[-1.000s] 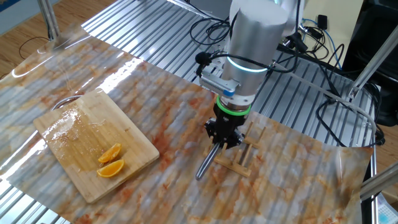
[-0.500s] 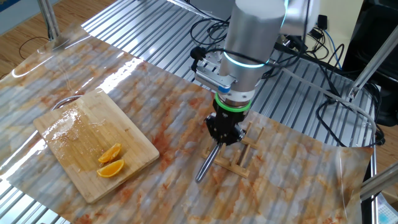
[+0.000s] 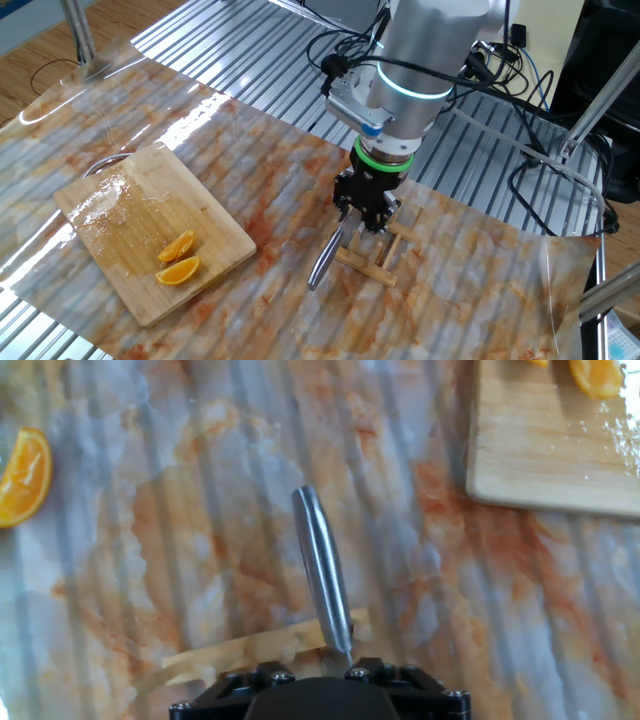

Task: Chop the orange

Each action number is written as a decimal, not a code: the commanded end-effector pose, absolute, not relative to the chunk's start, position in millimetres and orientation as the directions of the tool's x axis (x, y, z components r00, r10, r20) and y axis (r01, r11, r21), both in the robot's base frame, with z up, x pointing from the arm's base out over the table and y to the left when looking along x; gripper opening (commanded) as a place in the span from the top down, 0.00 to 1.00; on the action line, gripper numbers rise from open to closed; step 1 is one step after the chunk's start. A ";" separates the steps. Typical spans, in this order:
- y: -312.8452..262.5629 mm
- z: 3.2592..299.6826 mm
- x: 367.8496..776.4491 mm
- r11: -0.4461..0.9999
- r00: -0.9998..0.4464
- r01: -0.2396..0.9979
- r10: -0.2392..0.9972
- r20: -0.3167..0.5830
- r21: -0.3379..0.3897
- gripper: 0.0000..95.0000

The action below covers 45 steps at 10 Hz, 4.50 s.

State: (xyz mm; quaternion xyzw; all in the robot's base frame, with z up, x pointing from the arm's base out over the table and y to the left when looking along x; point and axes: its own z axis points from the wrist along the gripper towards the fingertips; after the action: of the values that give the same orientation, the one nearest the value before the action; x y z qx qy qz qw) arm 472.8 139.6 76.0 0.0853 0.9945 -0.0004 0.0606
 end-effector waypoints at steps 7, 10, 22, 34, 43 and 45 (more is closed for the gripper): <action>135.4 98.7 478.2 0.974 -0.972 0.225 0.226 -0.067 0.018 0.20; 132.7 108.2 482.7 0.968 -0.965 0.251 0.252 -0.066 0.028 0.20; 36.7 108.7 550.4 0.991 -0.990 0.115 0.120 -0.070 0.071 0.80; 14.5 100.3 580.4 0.989 -0.989 0.122 0.128 -0.069 0.082 1.00; 12.8 102.3 583.3 0.991 -0.992 0.110 0.114 -0.056 0.072 1.00; 12.4 102.7 584.0 0.994 -0.995 0.087 0.090 -0.052 0.071 1.00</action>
State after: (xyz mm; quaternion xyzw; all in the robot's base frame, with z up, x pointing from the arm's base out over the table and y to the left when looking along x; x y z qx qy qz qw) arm 583.5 11.9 101.7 0.0435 0.9981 0.0338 0.0282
